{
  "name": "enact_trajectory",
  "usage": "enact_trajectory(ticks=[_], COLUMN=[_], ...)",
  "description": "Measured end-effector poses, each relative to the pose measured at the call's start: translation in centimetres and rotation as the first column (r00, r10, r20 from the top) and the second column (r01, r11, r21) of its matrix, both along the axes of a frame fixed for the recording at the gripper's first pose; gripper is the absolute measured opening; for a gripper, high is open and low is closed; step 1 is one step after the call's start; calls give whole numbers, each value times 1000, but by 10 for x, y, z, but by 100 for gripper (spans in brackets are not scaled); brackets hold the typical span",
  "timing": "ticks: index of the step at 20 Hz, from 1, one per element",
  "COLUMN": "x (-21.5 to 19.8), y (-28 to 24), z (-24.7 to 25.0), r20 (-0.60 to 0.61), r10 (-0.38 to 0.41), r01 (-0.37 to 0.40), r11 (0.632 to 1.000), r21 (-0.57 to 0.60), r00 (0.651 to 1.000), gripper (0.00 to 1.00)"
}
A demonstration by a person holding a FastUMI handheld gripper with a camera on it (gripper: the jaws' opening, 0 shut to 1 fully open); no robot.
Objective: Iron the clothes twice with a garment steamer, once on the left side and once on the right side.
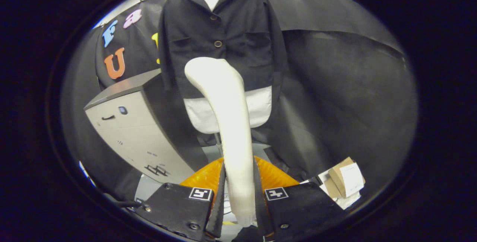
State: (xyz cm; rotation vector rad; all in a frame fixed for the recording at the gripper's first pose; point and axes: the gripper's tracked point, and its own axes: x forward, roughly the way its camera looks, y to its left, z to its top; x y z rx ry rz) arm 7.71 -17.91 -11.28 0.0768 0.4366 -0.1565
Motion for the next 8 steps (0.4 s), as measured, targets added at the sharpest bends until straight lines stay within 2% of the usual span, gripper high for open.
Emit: enact_trajectory(ticks=[3, 8], x=[-52, -124], y=[48, 109], z=[-4, 0], r20=[37, 58], r10=[-5, 35], r01=[5, -34], r11=[1000, 999], r21=[7, -6], r00=[999, 998], gripper=[38, 38])
